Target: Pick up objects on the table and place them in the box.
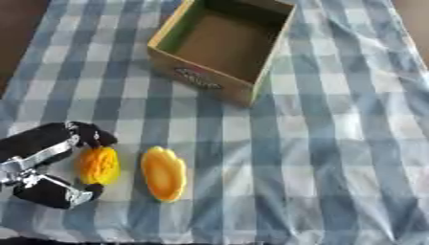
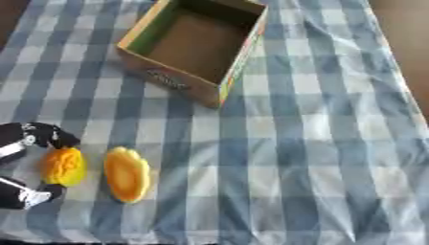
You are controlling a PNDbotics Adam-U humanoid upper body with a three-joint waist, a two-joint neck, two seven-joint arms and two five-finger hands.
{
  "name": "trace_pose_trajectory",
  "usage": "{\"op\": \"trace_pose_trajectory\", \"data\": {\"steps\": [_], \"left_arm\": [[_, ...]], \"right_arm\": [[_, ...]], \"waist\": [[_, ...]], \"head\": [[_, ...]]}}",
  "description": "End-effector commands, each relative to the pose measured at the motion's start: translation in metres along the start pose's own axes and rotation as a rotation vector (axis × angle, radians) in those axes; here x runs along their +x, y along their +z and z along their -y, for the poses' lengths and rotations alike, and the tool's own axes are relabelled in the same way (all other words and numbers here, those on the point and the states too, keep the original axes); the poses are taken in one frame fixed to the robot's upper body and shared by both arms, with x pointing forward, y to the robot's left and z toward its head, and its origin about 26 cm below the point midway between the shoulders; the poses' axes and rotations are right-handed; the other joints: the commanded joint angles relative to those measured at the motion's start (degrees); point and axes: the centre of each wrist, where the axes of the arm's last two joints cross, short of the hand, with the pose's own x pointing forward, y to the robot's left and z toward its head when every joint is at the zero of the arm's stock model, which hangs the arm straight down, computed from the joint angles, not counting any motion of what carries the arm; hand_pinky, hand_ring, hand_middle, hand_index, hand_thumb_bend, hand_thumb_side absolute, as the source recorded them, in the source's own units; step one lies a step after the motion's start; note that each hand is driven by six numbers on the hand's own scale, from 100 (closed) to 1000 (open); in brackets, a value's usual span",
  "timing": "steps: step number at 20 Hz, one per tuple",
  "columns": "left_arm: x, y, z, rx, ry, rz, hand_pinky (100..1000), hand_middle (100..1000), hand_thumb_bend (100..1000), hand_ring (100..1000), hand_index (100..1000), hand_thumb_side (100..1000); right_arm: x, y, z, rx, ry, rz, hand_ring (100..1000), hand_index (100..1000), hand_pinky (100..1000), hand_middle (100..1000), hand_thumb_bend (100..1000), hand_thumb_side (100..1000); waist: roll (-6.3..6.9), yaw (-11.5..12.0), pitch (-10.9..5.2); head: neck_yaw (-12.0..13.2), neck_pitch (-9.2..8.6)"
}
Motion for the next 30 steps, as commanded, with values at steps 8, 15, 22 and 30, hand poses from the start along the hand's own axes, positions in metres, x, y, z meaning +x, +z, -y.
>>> {"op": "trace_pose_trajectory", "data": {"steps": [8, 15, 22, 30], "left_arm": [[-0.005, 0.010, -0.026, 0.123, -0.162, 0.012, 873, 820, 559, 853, 910, 100], [-0.007, 0.010, -0.017, 0.070, -0.122, -0.043, 870, 814, 556, 854, 913, 124], [-0.002, 0.006, -0.013, 0.001, -0.069, -0.046, 854, 796, 544, 841, 912, 139], [0.003, 0.002, -0.011, 0.003, -0.030, -0.089, 821, 756, 488, 806, 890, 100]], "right_arm": [[0.007, -0.004, 0.004, -0.004, 0.001, 0.028, 856, 739, 748, 721, 100, 651], [0.006, -0.004, 0.003, -0.008, -0.003, 0.027, 856, 739, 747, 721, 100, 651], [0.006, -0.004, 0.003, -0.015, -0.008, 0.026, 856, 738, 747, 720, 100, 650], [0.005, -0.002, 0.003, -0.022, -0.012, 0.016, 857, 738, 746, 720, 100, 651]], "waist": [[-0.06, 0.50, -0.92], [-0.25, 0.36, -0.82], [-0.25, 0.12, -0.70], [-0.26, 0.01, -0.60]], "head": [[-0.35, 0.25], [-0.10, -0.08], [0.11, -0.34], [0.25, -0.50]]}}
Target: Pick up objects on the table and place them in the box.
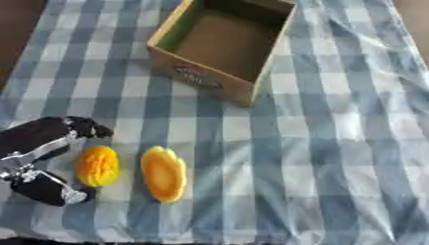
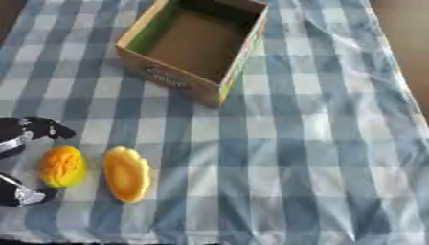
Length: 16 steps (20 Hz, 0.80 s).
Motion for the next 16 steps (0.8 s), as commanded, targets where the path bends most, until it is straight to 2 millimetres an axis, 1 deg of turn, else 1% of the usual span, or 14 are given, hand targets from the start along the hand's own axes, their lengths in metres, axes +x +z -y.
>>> {"op": "trace_pose_trajectory", "data": {"steps": [1, 4, 9, 11, 16], "left_arm": [[0.0031, 0.0023, -0.0058, 0.019, -0.004, -0.019, 813, 746, 477, 792, 887, 100], [0.0044, 0.0014, -0.0052, 0.024, -0.008, -0.029, 793, 724, 465, 764, 874, 100], [0.0057, 0.0005, -0.0038, 0.013, -0.077, -0.054, 797, 742, 488, 772, 885, 100], [0.0063, 0.0001, -0.0018, -0.011, -0.090, -0.061, 789, 733, 480, 764, 877, 100], [0.0080, -0.0011, 0.0010, -0.057, -0.107, -0.065, 772, 720, 492, 753, 861, 100]], "right_arm": [[0.0072, -0.0060, 0.0042, -0.009, 0.002, 0.029, 857, 737, 746, 720, 100, 651], [0.0070, -0.0057, 0.0043, -0.012, 0.002, 0.027, 857, 737, 745, 719, 100, 652], [0.0070, -0.0056, 0.0040, -0.013, 0.000, 0.026, 856, 736, 746, 719, 100, 652], [0.0069, -0.0054, 0.0038, -0.014, -0.002, 0.025, 856, 736, 746, 718, 100, 653], [0.0067, -0.0051, 0.0036, -0.016, -0.004, 0.023, 856, 736, 746, 718, 100, 653]], "waist": [[0.02, -0.05, -0.79], [-0.01, -0.08, -0.71], [-0.07, -0.10, -0.56], [-0.08, -0.12, -0.52], [-0.10, -0.17, -0.51]], "head": [[0.18, -0.47], [0.19, -0.43], [0.26, -0.47], [0.29, -0.50], [0.33, -0.53]]}}
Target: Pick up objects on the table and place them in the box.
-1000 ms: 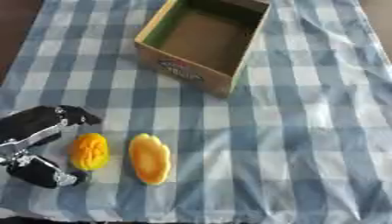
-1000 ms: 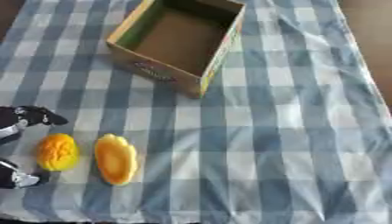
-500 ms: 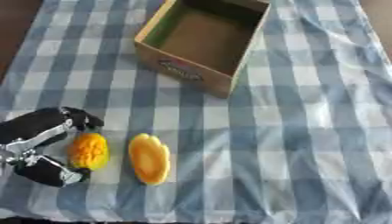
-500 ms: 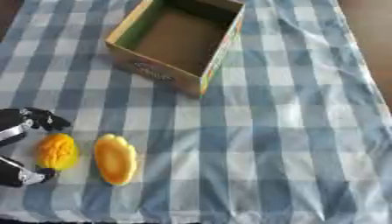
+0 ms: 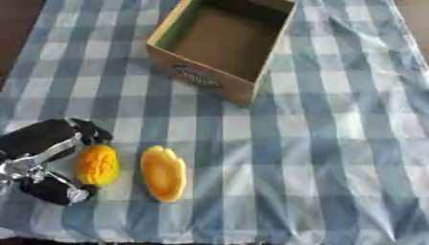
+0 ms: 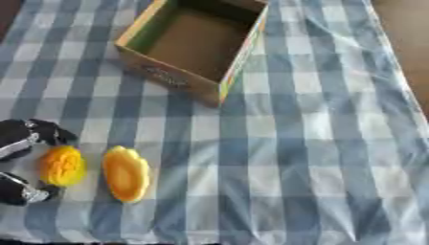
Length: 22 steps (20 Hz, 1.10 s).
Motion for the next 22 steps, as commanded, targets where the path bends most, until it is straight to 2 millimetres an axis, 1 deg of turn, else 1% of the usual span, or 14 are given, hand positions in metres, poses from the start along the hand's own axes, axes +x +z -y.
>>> {"op": "trace_pose_trajectory", "data": {"steps": [1, 4, 6, 9, 10, 12, 13, 14, 17, 19, 22], "left_arm": [[0.002, 0.003, -0.004, -0.012, -0.028, -0.003, 757, 707, 487, 741, 850, 100], [0.003, 0.002, -0.003, -0.026, -0.026, 0.003, 714, 656, 460, 696, 810, 100], [0.004, 0.002, -0.003, -0.025, -0.016, 0.008, 684, 622, 404, 661, 778, 100], [0.004, 0.002, -0.005, 0.018, 0.008, 0.006, 654, 594, 273, 627, 748, 100], [0.003, 0.002, -0.006, 0.040, 0.012, 0.003, 638, 581, 209, 614, 734, 100], [0.001, 0.003, -0.010, 0.099, 0.013, -0.009, 622, 564, 123, 598, 716, 100], [0.000, 0.004, -0.013, 0.133, 0.007, -0.015, 614, 552, 100, 590, 702, 193], [-0.001, 0.005, -0.016, 0.171, -0.005, -0.019, 609, 544, 100, 583, 694, 100], [-0.005, 0.008, -0.025, 0.278, -0.059, -0.016, 585, 517, 100, 553, 654, 100], [-0.006, 0.009, -0.032, 0.332, -0.115, -0.003, 582, 506, 100, 542, 641, 100], [-0.004, 0.011, -0.045, 0.399, -0.150, 0.057, 582, 503, 100, 539, 637, 100]], "right_arm": [[0.007, -0.006, 0.004, -0.007, 0.002, 0.031, 856, 736, 746, 718, 100, 653], [0.007, -0.006, 0.004, -0.009, 0.001, 0.029, 856, 736, 746, 718, 100, 654], [0.007, -0.006, 0.004, -0.010, 0.000, 0.027, 856, 735, 745, 718, 100, 654], [0.007, -0.005, 0.005, -0.014, 0.001, 0.024, 856, 735, 745, 718, 100, 654], [0.007, -0.005, 0.005, -0.015, 0.001, 0.023, 856, 735, 745, 718, 100, 654], [0.007, -0.005, 0.005, -0.017, 0.002, 0.022, 856, 735, 745, 718, 100, 654], [0.006, -0.005, 0.005, -0.018, 0.002, 0.021, 856, 736, 745, 717, 100, 654], [0.006, -0.004, 0.005, -0.018, 0.002, 0.021, 856, 736, 745, 717, 100, 654], [0.006, -0.004, 0.005, -0.017, 0.002, 0.021, 855, 736, 744, 717, 100, 653], [0.007, -0.005, 0.005, -0.016, 0.002, 0.022, 855, 736, 744, 716, 100, 653], [0.007, -0.005, 0.005, -0.014, 0.002, 0.024, 854, 736, 744, 716, 100, 652]], "waist": [[-0.06, -0.10, -0.78], [-0.05, -0.16, -0.76], [-0.03, -0.18, -0.74], [-0.02, -0.18, -0.77], [-0.03, -0.16, -0.79], [-0.02, -0.14, -0.83], [-0.01, -0.12, -0.86], [0.01, -0.11, -0.90], [0.10, -0.06, -1.00], [0.18, -0.09, -1.07], [0.31, -0.20, -1.21]], "head": [[0.22, -0.51], [0.28, -0.50], [0.24, -0.48], [0.13, -0.45], [0.09, -0.46], [0.00, -0.48], [-0.06, -0.48], [-0.15, -0.49], [-0.44, -0.46], [-0.55, -0.44], [-0.73, -0.44]]}}
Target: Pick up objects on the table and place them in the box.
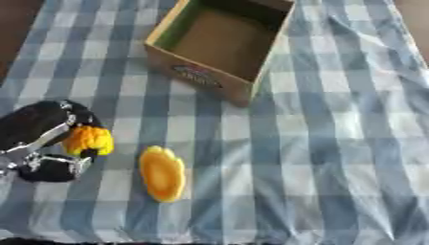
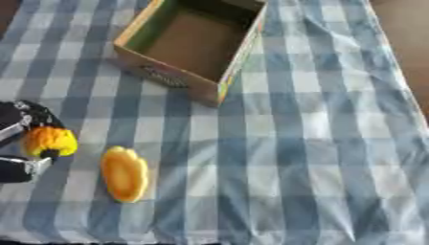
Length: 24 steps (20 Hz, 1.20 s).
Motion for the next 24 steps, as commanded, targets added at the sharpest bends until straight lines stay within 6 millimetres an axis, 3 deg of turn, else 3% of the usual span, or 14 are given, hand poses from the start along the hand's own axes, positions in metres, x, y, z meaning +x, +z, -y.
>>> {"op": "trace_pose_trajectory", "data": {"steps": [1, 5, 8, 11, 17, 24], "left_arm": [[-0.002, 0.001, -0.022, 0.093, -0.055, 0.052, 582, 504, 100, 539, 638, 100], [0.001, -0.004, -0.044, 0.159, -0.089, 0.118, 583, 505, 100, 539, 641, 100], [0.002, -0.005, -0.048, 0.166, -0.092, 0.127, 577, 498, 100, 526, 635, 100], [0.005, -0.008, -0.066, 0.275, -0.082, 0.161, 577, 494, 100, 520, 635, 100], [0.033, -0.023, -0.098, 0.414, -0.105, 0.180, 585, 499, 100, 529, 648, 100], [0.040, -0.058, -0.130, 0.435, -0.081, 0.042, 594, 507, 100, 530, 661, 100]], "right_arm": [[0.008, -0.008, 0.004, 0.002, 0.004, 0.041, 854, 736, 744, 716, 100, 651], [0.009, -0.009, 0.003, 0.008, 0.001, 0.045, 853, 736, 744, 715, 100, 651], [0.009, -0.009, 0.003, 0.009, 0.000, 0.046, 852, 737, 745, 716, 100, 647], [0.013, -0.016, -0.005, 0.034, -0.033, 0.076, 851, 739, 747, 716, 100, 644], [0.017, -0.024, -0.008, 0.055, -0.053, 0.104, 851, 739, 746, 716, 100, 644], [0.018, -0.026, -0.009, 0.042, -0.064, 0.112, 851, 738, 745, 715, 100, 645]], "waist": [[0.15, -0.13, -1.29], [0.29, -0.22, -1.45], [0.29, -0.22, -1.48], [-0.11, -2.59, -1.99], [0.10, -3.51, -1.34], [-0.56, -3.84, -0.14]], "head": [[-0.36, -0.46], [-0.93, -0.79], [-1.01, -0.84], [0.80, -0.96], [1.91, -1.75], [3.28, -3.49]]}}
